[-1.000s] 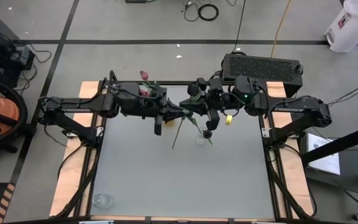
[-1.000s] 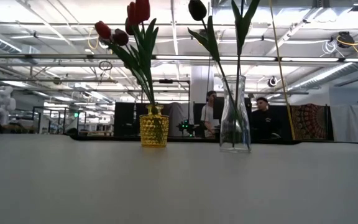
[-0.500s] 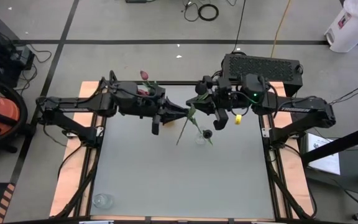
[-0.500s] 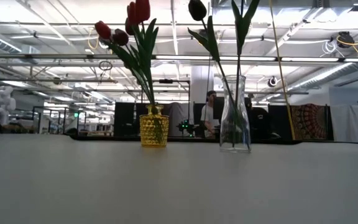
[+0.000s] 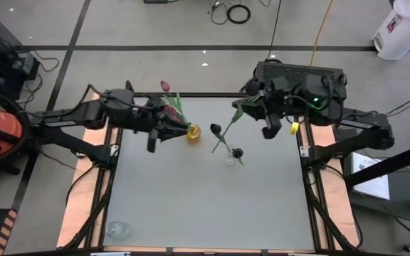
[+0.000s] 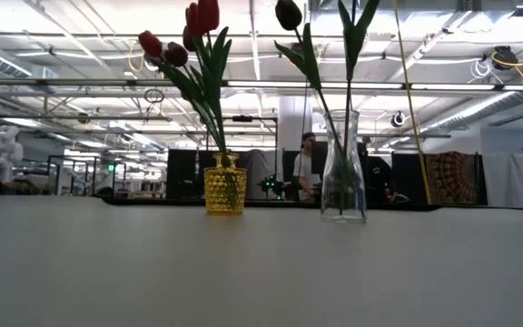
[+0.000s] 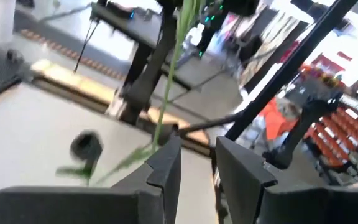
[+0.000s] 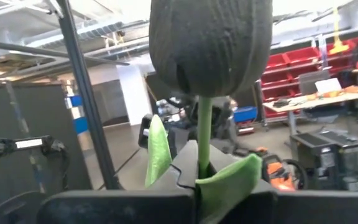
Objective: Sort flowers into vase by color
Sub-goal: Put the black flower into the transparent vase
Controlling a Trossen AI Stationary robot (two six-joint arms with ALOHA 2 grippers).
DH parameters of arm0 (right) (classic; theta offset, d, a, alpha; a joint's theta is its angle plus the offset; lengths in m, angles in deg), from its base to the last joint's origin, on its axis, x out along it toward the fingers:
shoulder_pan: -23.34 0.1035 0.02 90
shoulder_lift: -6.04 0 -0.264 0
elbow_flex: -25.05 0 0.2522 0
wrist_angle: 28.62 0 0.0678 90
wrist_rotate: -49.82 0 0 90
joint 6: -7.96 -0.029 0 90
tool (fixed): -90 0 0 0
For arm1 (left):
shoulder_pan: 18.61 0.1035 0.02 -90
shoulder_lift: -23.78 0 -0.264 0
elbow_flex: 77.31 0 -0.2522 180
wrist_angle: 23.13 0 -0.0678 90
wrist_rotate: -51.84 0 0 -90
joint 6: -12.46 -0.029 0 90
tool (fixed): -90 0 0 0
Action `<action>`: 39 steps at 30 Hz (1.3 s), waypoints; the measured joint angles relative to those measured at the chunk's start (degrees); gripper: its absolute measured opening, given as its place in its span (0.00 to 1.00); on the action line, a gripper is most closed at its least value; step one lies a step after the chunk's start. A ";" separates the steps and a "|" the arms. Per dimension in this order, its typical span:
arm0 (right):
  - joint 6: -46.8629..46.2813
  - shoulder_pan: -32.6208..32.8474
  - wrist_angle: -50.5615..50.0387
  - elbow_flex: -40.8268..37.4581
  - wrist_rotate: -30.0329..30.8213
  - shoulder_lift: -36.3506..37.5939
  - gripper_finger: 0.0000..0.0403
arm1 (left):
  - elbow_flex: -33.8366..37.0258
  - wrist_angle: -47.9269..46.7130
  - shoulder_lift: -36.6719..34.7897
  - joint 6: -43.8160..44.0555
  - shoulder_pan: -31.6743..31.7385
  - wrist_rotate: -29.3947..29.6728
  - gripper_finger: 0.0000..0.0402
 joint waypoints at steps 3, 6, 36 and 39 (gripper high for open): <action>1.17 -1.08 -1.65 0.00 1.33 2.22 0.00 | 0.00 -7.27 -1.98 1.93 0.00 0.38 0.27; 2.00 -2.19 -3.56 0.00 2.29 4.46 0.00 | 0.00 -12.68 -3.33 4.27 -0.02 0.43 0.27; 3.88 -3.61 -23.04 0.00 11.93 5.33 0.00 | 0.02 -52.72 -7.54 13.21 -3.54 12.67 0.27; 3.88 -3.61 -25.42 0.00 12.00 4.52 0.00 | 0.02 -53.00 -7.65 13.24 -3.54 13.13 0.27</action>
